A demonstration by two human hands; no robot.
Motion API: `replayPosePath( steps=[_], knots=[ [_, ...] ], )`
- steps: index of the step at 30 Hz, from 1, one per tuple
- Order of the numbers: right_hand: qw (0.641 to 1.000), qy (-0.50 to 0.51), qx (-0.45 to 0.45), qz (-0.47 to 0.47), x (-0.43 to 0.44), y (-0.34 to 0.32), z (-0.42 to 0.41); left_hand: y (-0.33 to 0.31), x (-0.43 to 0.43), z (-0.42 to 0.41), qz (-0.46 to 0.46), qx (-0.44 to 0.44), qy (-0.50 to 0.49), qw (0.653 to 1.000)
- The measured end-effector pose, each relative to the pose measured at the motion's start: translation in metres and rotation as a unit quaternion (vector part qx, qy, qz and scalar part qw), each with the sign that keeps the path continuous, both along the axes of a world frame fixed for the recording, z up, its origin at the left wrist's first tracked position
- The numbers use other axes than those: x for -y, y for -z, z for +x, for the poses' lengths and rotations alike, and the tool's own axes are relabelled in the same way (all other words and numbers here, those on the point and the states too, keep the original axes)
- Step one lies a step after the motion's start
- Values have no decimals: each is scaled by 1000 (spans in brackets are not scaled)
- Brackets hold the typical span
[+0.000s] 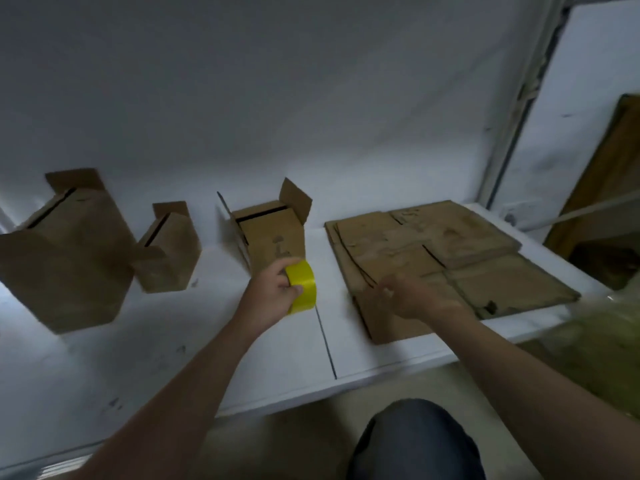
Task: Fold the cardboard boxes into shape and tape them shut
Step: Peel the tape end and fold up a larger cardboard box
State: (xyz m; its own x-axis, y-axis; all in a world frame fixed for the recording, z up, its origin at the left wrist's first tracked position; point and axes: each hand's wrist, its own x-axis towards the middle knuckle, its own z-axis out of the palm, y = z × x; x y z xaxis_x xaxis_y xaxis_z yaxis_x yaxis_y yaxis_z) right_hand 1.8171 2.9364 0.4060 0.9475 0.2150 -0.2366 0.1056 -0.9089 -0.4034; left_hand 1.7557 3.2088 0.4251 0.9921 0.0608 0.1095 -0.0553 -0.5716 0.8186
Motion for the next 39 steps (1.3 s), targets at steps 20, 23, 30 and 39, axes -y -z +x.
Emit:
replayPosePath(
  steps=[20, 23, 30, 39],
  knots=[
    [990, -96, 58, -81, 71, 57, 133, 47, 93, 120, -24, -57, -50, 997],
    [989, -112, 67, -74, 73, 44, 140, 50, 97, 125, -45, -69, -64, 995],
    [982, -117, 133, -67, 58, 22, 136, 44, 98, 117, -105, -81, -80, 988],
    [939, -121, 44, 320, -36, 1, 75, 29, 69, 70, -109, -8, -85, 990]
  ],
)
